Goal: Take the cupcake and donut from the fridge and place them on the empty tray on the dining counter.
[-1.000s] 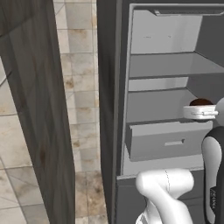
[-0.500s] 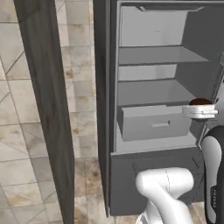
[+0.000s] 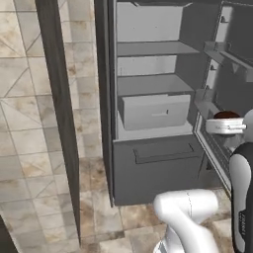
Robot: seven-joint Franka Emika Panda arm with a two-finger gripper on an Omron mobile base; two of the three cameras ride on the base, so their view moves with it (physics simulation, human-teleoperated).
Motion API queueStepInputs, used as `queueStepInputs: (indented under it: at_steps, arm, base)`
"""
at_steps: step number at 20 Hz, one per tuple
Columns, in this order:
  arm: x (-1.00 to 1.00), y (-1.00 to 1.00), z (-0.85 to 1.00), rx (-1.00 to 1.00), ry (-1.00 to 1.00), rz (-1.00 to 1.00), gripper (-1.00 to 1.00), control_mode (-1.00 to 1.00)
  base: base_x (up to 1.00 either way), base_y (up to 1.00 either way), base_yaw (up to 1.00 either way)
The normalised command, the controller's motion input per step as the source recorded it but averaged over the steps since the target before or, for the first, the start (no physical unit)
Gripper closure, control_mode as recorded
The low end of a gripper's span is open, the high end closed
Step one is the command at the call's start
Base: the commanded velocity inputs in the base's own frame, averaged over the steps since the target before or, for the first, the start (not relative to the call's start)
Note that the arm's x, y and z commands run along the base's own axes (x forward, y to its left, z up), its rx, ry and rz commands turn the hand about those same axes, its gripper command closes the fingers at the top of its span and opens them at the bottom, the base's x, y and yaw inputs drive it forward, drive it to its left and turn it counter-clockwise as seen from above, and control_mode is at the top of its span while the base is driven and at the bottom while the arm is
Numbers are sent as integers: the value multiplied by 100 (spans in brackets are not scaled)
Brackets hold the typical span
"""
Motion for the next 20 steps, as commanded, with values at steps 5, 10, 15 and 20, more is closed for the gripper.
queueStepInputs:
  at_steps: [5, 10, 15, 20]
  arm:
    - [0, 0, 0, 0, 0, 0, 100, 100]
    - [0, 0, 0, 0, 0, 0, 100, 100]
    - [0, 0, 0, 0, 0, 0, 100, 100]
    - [0, 0, 0, 0, 0, 0, 100, 100]
  base:
    - [-100, 1, -46]
    - [-92, 14, -45]
    - [-81, 11, -38]
    - [-83, 0, -35]
